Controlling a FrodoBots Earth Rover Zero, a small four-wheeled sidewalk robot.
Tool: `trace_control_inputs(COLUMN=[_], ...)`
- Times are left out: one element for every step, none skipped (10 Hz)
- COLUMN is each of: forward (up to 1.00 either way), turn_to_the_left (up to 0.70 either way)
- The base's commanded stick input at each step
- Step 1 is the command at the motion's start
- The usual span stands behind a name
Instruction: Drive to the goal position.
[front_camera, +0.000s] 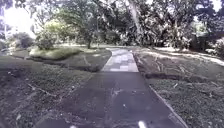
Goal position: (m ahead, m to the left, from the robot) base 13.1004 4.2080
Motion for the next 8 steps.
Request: trace_control_inputs(forward=[0.00, 0.00, 0.00, 0.00, 0.00, 0.00, 0.00, 0.00], turn_to_the_left=[0.00, 0.00, 0.00, 0.00, -0.37, -0.50, -0.50, -0.50])
